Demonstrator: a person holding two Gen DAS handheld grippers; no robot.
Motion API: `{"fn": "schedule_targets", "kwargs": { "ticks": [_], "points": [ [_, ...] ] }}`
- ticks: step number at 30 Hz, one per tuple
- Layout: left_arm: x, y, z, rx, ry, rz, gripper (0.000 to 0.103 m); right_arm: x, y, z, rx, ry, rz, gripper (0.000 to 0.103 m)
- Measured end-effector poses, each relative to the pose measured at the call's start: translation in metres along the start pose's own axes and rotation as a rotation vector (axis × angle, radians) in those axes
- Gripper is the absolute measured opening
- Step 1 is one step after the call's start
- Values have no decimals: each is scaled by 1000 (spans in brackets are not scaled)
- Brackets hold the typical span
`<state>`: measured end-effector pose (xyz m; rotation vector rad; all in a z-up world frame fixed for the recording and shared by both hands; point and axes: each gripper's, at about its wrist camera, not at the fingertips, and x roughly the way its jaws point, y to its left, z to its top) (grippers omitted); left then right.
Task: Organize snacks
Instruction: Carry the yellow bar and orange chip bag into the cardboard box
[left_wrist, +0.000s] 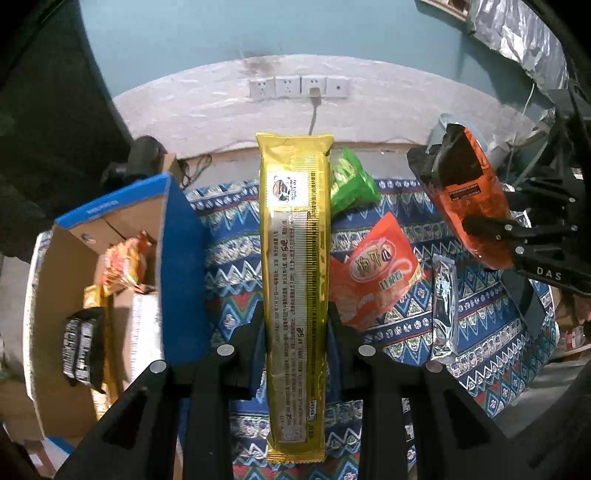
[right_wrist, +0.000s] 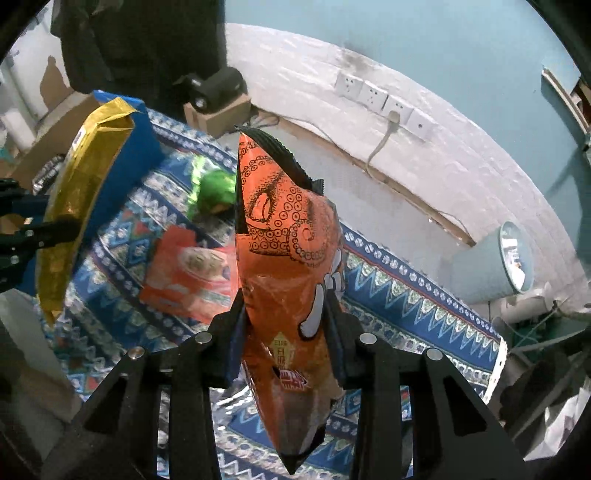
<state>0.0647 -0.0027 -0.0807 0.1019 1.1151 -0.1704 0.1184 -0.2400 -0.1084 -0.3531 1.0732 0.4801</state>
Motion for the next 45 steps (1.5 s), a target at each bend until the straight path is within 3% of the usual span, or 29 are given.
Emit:
{"fn": "schedule_targets", "kwargs": {
  "ticks": [11, 21, 45],
  "points": [
    [-58, 20, 2, 45, -130, 87, 28, -45, 44, 24, -12, -98, 57, 36],
    [-87, 59, -6, 45, -201, 186, 28, -54, 89, 55, -59, -148, 128, 36],
    [-68, 175, -44, -122, -128, 277, 29, -23, 227, 140, -208, -139, 257, 37]
  ]
}}
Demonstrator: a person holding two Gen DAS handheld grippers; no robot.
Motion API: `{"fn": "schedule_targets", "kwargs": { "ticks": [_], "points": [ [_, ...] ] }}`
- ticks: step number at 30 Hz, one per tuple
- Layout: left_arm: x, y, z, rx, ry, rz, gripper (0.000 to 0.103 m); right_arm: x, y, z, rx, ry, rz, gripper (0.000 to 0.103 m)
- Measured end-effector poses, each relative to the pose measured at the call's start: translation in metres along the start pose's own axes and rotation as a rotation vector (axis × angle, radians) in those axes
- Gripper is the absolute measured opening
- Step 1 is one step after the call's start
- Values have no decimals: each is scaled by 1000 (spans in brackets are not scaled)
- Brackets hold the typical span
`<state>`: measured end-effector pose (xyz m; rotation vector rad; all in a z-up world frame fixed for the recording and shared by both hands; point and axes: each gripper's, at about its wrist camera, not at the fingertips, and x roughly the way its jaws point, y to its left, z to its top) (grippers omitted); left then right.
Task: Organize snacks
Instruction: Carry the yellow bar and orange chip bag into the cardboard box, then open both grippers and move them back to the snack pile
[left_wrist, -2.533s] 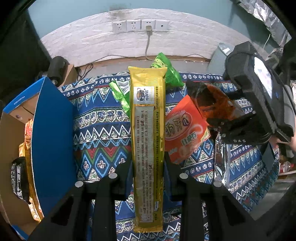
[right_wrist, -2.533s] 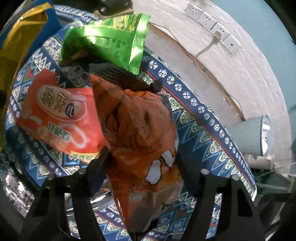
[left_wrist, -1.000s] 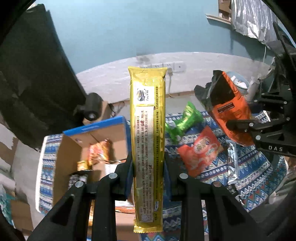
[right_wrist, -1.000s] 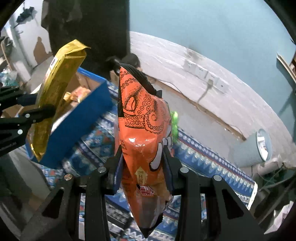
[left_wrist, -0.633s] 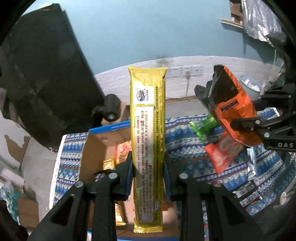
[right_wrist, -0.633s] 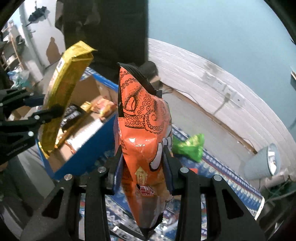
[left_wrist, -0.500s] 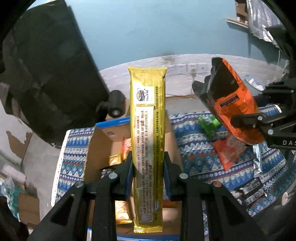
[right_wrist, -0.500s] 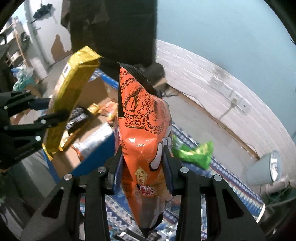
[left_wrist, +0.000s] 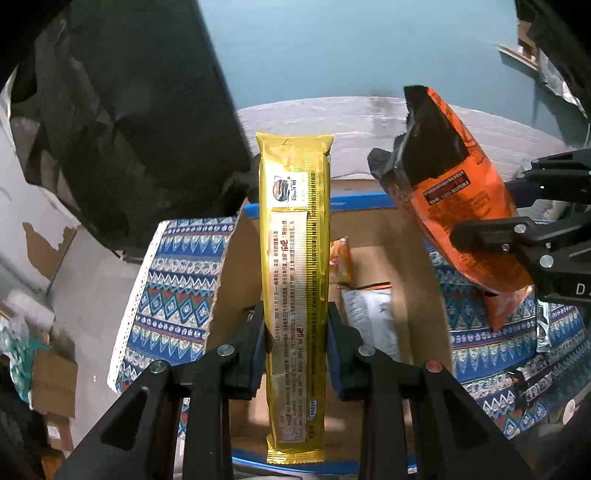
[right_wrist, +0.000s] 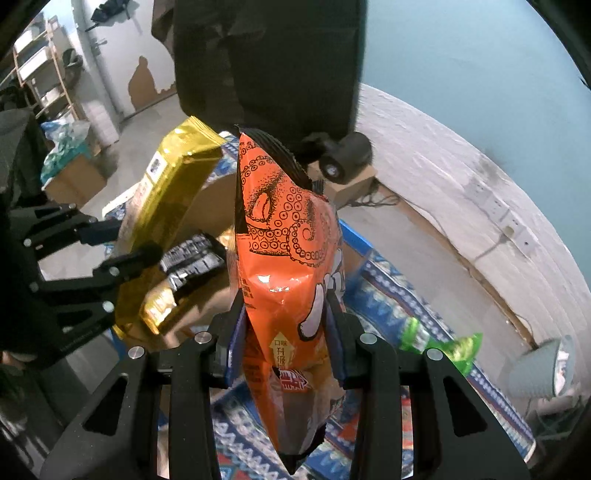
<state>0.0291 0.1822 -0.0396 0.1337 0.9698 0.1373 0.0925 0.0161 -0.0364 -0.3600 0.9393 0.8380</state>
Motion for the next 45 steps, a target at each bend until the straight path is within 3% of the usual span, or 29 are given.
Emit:
{"fn": "schedule_targets", "kwargs": {
  "ticks": [20, 22, 24, 25, 27, 35, 45],
  "points": [
    [24, 31, -8, -47, 44, 63, 32, 44, 30, 29, -36, 29, 43, 37],
    [24, 32, -8, -49, 41, 83, 36, 43, 32, 32, -34, 26, 36, 48],
    [22, 34, -7, -54, 33, 90, 47, 40, 31, 32, -31, 18, 19, 64],
    [21, 34, -7, -59, 30, 90, 57, 39, 30, 32, -29, 16, 13, 65],
    [18, 35, -6, -68, 16, 81, 62, 35, 26, 29, -25, 14, 1, 70],
    [9, 21, -3, -61, -1, 33, 66, 19, 8, 9, -2, 26, -58, 75],
    [-8, -23, 3, 23, -50, -11, 71, -14, -29, -29, 59, 30, -120, 75]
  ]
}}
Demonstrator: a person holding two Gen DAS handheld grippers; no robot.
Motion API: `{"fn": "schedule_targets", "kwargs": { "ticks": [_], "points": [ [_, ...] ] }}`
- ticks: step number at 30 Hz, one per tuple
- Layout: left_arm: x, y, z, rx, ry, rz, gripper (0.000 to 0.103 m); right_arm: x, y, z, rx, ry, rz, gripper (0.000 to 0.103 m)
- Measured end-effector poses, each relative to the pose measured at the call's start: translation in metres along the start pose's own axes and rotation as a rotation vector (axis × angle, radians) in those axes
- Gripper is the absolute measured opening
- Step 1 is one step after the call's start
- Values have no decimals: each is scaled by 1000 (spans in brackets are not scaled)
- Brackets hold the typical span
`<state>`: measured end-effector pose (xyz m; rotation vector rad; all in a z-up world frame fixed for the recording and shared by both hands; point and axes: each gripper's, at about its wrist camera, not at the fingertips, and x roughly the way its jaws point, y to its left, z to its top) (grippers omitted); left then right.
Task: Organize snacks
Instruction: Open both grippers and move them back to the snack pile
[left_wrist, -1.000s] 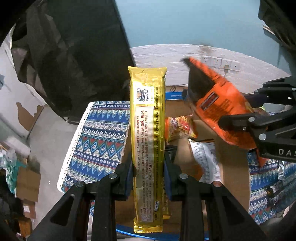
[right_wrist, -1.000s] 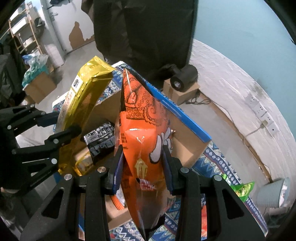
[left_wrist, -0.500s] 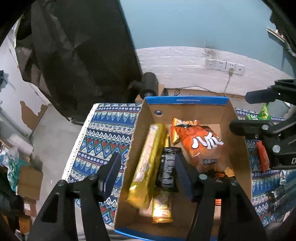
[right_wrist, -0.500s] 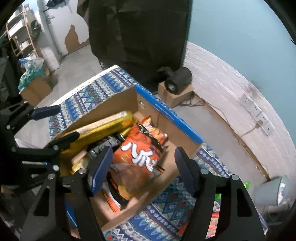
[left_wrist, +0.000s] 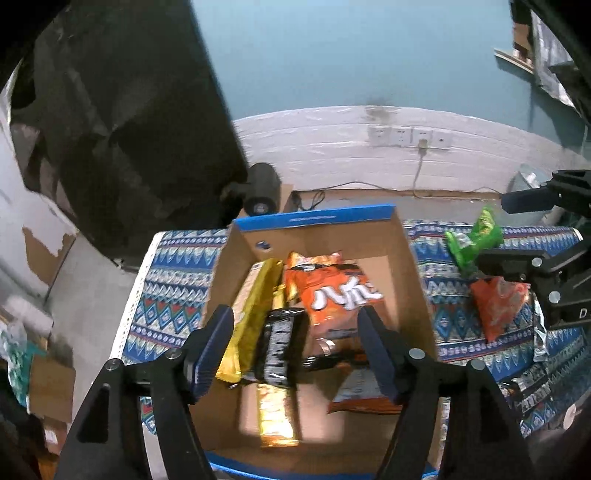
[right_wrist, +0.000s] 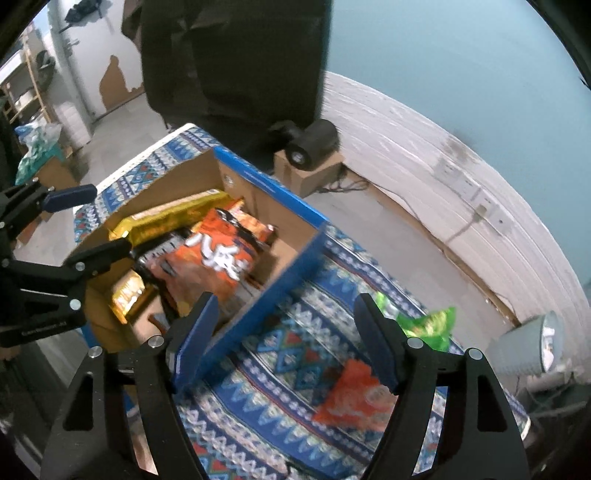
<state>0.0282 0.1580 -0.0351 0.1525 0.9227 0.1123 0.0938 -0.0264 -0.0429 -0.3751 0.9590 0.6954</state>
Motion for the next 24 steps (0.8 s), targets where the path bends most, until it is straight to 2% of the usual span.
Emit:
{"fn": "schedule_targets", "kwargs": {
  "ticks": [8, 21, 24],
  "points": [
    [-6, -47, 5, 84, 1, -65, 72, -16, -35, -39, 54, 22, -37, 76],
    [-5, -123, 7, 233, 16, -123, 73, -27, -103, -112, 201, 76, -117, 76],
    [-3, -137, 7, 260, 23, -143, 76, -26, -118, -125, 235, 93, -131, 76]
  ]
}}
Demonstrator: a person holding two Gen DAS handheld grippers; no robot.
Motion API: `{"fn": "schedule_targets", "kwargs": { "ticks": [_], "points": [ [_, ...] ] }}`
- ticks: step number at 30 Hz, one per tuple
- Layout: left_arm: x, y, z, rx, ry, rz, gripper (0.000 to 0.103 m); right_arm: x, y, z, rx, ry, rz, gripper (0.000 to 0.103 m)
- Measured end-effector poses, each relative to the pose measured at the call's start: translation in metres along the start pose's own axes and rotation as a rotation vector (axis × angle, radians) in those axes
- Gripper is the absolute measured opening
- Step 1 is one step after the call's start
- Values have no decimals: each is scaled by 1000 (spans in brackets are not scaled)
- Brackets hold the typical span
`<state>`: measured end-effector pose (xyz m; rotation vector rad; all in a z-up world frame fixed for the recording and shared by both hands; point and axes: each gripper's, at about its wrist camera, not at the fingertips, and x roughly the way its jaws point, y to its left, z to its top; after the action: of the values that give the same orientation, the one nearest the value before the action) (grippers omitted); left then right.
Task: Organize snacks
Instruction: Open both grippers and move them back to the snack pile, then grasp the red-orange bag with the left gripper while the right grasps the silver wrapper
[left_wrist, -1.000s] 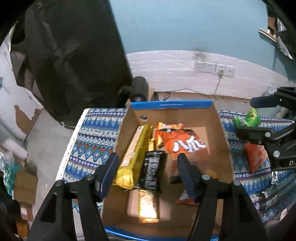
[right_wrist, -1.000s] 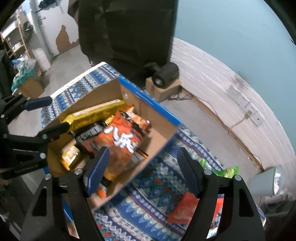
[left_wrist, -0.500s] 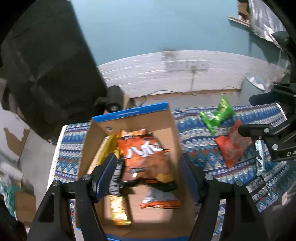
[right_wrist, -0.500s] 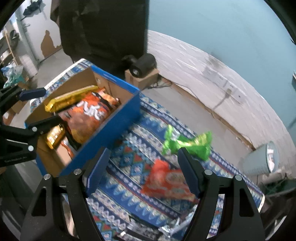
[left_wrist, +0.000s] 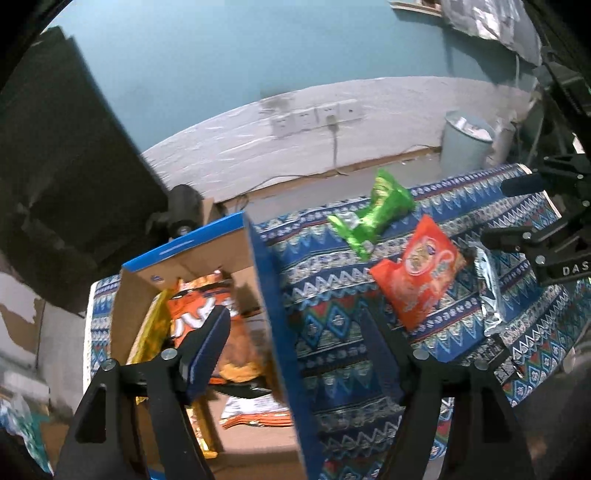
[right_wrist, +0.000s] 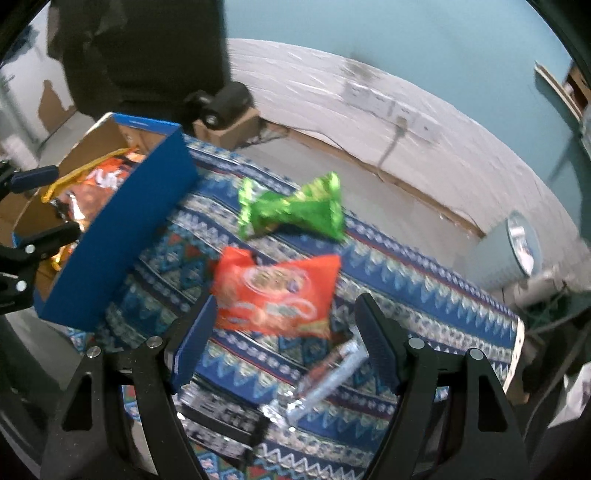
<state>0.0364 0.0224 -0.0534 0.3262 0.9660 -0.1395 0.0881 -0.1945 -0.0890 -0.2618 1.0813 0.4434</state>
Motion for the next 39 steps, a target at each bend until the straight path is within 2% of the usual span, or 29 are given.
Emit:
{"fn": "schedule_targets", "kwargs": {
  "ticks": [9, 14, 21, 27, 32, 34, 36, 39],
  "points": [
    [14, -36, 11, 89, -1, -26, 77, 20, -38, -27, 107, 63, -17, 76],
    [24, -57, 17, 151, -9, -34, 81, 34, -51, -44, 148, 107, -26, 76],
    [46, -84, 21, 238, 5, -48, 81, 63, -55, -63, 170, 184, -30, 76],
    [70, -96, 23, 261, 37, -65, 81, 90, -57, -79, 214, 245, -3, 76],
    [85, -105, 27, 284, 56, -71, 81, 104, -60, -87, 235, 263, 22, 76],
    [88, -110, 31, 290, 56, -85, 82, 108, -60, -88, 234, 270, 30, 72],
    [92, -115, 34, 300, 57, -95, 83, 113, -60, -91, 229, 281, 51, 59],
    [99, -124, 39, 317, 58, -119, 86, 120, -63, -100, 225, 301, 74, 46]
  ]
}}
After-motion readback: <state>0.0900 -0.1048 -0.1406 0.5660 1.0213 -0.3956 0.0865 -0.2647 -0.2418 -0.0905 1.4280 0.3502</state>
